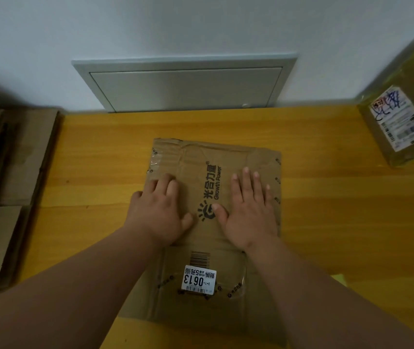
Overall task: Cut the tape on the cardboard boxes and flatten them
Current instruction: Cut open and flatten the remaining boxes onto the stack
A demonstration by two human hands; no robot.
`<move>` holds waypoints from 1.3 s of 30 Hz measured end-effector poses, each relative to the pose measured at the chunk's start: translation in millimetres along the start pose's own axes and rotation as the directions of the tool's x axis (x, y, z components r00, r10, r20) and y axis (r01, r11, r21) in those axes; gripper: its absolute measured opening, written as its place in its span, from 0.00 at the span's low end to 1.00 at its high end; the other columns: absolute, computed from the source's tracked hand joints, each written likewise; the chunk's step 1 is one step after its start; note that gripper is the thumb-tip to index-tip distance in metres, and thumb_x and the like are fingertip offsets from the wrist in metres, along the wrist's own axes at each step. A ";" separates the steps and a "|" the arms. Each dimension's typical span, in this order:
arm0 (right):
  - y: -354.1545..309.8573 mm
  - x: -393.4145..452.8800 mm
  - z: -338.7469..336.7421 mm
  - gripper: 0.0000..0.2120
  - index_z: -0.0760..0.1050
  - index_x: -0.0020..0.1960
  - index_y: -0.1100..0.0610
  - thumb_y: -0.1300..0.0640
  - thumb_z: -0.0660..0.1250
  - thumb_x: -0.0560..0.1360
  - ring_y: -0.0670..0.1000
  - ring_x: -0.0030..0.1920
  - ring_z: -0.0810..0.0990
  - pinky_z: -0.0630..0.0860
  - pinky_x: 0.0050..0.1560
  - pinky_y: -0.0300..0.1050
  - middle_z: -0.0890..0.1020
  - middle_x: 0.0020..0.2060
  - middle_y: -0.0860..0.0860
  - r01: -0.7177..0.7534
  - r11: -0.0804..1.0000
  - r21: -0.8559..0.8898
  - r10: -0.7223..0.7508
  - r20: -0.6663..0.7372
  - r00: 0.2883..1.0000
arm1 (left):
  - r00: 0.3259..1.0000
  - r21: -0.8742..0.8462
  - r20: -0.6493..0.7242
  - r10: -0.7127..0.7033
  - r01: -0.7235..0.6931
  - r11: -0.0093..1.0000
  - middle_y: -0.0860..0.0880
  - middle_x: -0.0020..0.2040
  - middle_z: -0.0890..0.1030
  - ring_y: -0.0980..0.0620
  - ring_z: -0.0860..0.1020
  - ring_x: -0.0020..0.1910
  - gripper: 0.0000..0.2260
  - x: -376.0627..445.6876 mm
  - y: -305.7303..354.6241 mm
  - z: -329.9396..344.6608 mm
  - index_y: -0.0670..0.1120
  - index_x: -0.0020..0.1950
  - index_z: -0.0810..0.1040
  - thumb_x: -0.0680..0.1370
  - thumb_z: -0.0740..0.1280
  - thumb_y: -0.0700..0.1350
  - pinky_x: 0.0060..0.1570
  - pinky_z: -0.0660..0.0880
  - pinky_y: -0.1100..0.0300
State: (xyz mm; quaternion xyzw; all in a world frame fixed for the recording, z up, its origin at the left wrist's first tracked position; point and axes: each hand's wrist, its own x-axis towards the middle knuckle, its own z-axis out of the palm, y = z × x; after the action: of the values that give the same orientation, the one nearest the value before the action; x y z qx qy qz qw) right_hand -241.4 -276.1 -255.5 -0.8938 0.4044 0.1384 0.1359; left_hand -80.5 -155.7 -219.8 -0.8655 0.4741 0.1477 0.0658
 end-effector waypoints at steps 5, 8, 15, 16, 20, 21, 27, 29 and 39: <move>-1.1 -1.0 5.9 0.38 0.31 0.78 0.52 0.31 0.33 0.76 0.52 0.75 0.25 0.29 0.74 0.56 0.29 0.76 0.52 0.011 1.000 0.020 -0.010 -0.064 0.998 | 0.962 0.010 -0.211 0.173 -0.175 0.984 0.42 0.79 0.54 0.41 0.51 0.76 0.34 40.5 18.5 -2.1 0.49 0.81 0.47 0.79 0.50 0.63 0.74 0.47 0.45; 0.2 -2.0 2.6 0.39 0.35 0.80 0.52 0.31 0.37 0.76 0.52 0.76 0.27 0.30 0.75 0.56 0.32 0.78 0.52 0.015 1.000 0.018 -0.014 -0.053 0.999 | 0.989 -0.022 -0.051 0.140 -0.141 0.990 0.48 0.79 0.32 0.50 0.31 0.76 0.33 58.0 15.5 13.3 0.50 0.78 0.32 0.78 0.38 0.64 0.73 0.32 0.50; -20.7 42.7 -20.1 0.35 0.46 0.80 0.53 0.39 0.48 0.78 0.53 0.79 0.38 0.33 0.75 0.58 0.42 0.80 0.51 -0.072 0.992 0.101 0.091 -0.197 0.976 | 0.997 -0.054 -0.011 0.075 -0.076 0.996 0.50 0.80 0.34 0.50 0.34 0.78 0.33 59.7 14.7 27.1 0.52 0.78 0.33 0.77 0.36 0.64 0.75 0.34 0.49; -21.4 48.4 -17.2 0.34 0.42 0.80 0.51 0.38 0.45 0.80 0.52 0.78 0.34 0.32 0.75 0.58 0.38 0.79 0.50 -0.069 0.994 0.087 0.084 -0.174 0.981 | 0.997 -0.056 -0.031 0.076 -0.078 0.995 0.50 0.81 0.39 0.48 0.38 0.79 0.33 60.0 13.7 24.0 0.52 0.80 0.38 0.78 0.38 0.64 0.76 0.38 0.48; -17.6 51.3 -5.3 0.34 0.41 0.80 0.51 0.36 0.39 0.79 0.52 0.78 0.33 0.32 0.75 0.59 0.37 0.79 0.51 -0.056 0.997 0.060 0.066 -0.173 0.983 | 0.981 -0.052 -0.188 0.057 -0.068 0.996 0.47 0.76 0.61 0.42 0.58 0.71 0.29 74.2 15.3 7.5 0.52 0.80 0.56 0.80 0.47 0.61 0.68 0.53 0.45; -17.5 50.7 -5.3 0.34 0.42 0.81 0.51 0.36 0.40 0.79 0.52 0.78 0.34 0.32 0.75 0.59 0.39 0.80 0.51 -0.055 0.997 0.058 0.065 -0.182 0.981 | 0.977 -0.059 -0.202 0.065 -0.079 0.995 0.46 0.77 0.60 0.42 0.57 0.72 0.29 77.7 17.6 6.7 0.51 0.80 0.56 0.81 0.47 0.60 0.69 0.52 0.45; -19.2 72.4 -19.0 0.34 0.46 0.80 0.48 0.38 0.46 0.77 0.52 0.79 0.39 0.32 0.74 0.61 0.45 0.80 0.50 -0.087 0.990 0.110 0.111 -0.231 0.967 | 0.990 -0.050 -0.100 0.096 -0.101 0.994 0.49 0.81 0.40 0.46 0.37 0.79 0.31 82.3 17.7 25.6 0.48 0.81 0.39 0.80 0.37 0.61 0.77 0.39 0.46; -18.2 75.7 -15.1 0.33 0.43 0.80 0.47 0.37 0.42 0.79 0.52 0.78 0.36 0.32 0.75 0.61 0.40 0.80 0.49 -0.087 0.994 0.071 0.099 -0.199 0.975 | 0.986 -0.058 -0.126 0.105 -0.113 0.992 0.49 0.82 0.43 0.47 0.40 0.80 0.31 83.1 17.9 24.3 0.48 0.81 0.43 0.80 0.37 0.61 0.77 0.41 0.46; -16.2 79.3 -12.2 0.34 0.47 0.80 0.49 0.36 0.43 0.78 0.53 0.79 0.39 0.35 0.75 0.62 0.44 0.80 0.49 -0.093 0.993 0.076 0.105 -0.177 0.979 | 0.990 -0.097 -0.093 0.105 -0.114 0.989 0.48 0.82 0.46 0.48 0.43 0.80 0.29 83.8 24.3 3.9 0.46 0.81 0.48 0.82 0.45 0.56 0.76 0.39 0.48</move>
State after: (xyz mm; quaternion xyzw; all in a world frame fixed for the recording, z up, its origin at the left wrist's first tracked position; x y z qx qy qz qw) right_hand -177.1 -324.5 -270.5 -0.8763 0.4635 0.0495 0.1215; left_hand -59.2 -235.0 -249.5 -0.8460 0.5152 0.1369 -0.0077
